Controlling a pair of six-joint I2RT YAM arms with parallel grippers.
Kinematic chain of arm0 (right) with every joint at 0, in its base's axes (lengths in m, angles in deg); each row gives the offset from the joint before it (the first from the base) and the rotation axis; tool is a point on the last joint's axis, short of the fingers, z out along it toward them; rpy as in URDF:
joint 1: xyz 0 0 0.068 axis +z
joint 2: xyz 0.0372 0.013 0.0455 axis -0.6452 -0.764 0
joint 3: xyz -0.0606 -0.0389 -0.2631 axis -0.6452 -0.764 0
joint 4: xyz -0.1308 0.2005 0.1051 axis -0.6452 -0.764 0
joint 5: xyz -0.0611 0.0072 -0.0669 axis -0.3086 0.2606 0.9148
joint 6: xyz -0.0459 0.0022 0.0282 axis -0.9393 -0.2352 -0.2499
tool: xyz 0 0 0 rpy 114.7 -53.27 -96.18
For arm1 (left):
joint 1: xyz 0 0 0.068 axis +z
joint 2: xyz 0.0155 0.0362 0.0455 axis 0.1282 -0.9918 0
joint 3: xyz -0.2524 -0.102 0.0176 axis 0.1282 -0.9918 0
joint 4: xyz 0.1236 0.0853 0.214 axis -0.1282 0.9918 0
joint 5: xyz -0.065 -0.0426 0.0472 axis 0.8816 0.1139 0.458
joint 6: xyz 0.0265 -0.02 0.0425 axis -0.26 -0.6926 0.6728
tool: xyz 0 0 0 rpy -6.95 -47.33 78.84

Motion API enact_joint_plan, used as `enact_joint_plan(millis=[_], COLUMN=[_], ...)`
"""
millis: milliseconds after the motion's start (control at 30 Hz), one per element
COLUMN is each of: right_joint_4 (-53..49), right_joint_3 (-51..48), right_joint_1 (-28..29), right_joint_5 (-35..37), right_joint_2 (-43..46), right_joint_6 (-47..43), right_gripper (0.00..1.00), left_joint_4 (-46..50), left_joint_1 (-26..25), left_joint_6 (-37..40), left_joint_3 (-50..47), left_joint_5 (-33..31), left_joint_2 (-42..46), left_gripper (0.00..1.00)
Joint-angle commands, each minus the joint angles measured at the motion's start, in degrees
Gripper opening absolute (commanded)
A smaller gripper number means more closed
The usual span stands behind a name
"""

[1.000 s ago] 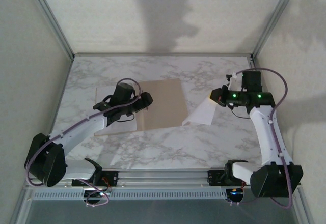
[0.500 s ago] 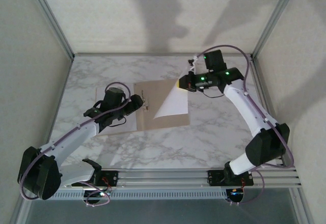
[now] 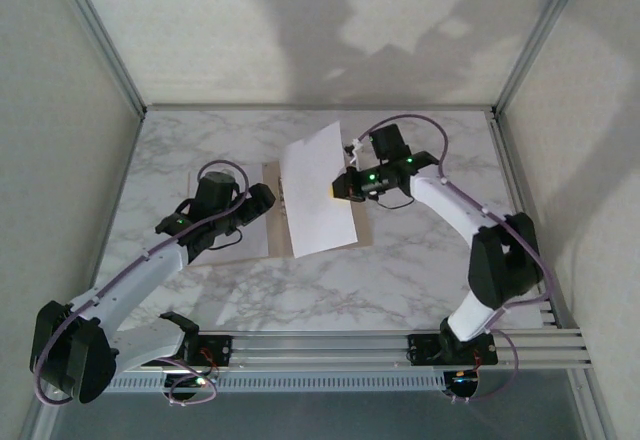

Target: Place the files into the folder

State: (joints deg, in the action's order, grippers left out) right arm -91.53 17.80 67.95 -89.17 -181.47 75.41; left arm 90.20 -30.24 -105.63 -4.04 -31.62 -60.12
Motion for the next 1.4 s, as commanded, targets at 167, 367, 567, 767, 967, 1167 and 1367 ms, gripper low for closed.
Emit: enact_joint_plan(millis=[167,367,567,767,967,1167,1367], right_joint_4=[-3.5,-5.2,-5.1,-3.5,0.0,3.1,5.6], right_joint_3=[3.4,5.5,5.4,3.5,0.6,-2.0,-3.5], right_joint_1=[-0.9,-0.9,-1.0,-1.7,-2.5,-3.7,-3.7], right_joint_5=[8.6,10.5,11.8,11.6,10.3,8.7,5.7], right_joint_2=[-7.7,-10.2,-10.4,-10.1,-9.2,-8.5,-8.5], right_joint_6=[-3.3,-4.7,-5.4,-4.8,-3.1,-0.2,-1.9], right_gripper=[0.0,0.0,0.0,0.0,0.0,0.0,0.0], left_joint_4=[4.0,2.8,2.1,1.6,0.5,0.5,-0.1], left_joint_1=[0.5,0.5,0.6,0.6,1.4,1.7,2.0], left_joint_6=[2.1,2.3,2.9,2.5,1.8,1.9,2.2], left_joint_3=[1.7,0.9,0.7,0.2,-1.1,-1.3,-2.0], left_joint_5=[-0.8,1.4,3.1,3.3,4.2,4.2,3.9], left_joint_2=[0.8,0.3,-0.3,0.4,1.5,2.0,2.2], left_gripper=[0.93,0.93,0.94,0.93,0.94,0.94,0.94])
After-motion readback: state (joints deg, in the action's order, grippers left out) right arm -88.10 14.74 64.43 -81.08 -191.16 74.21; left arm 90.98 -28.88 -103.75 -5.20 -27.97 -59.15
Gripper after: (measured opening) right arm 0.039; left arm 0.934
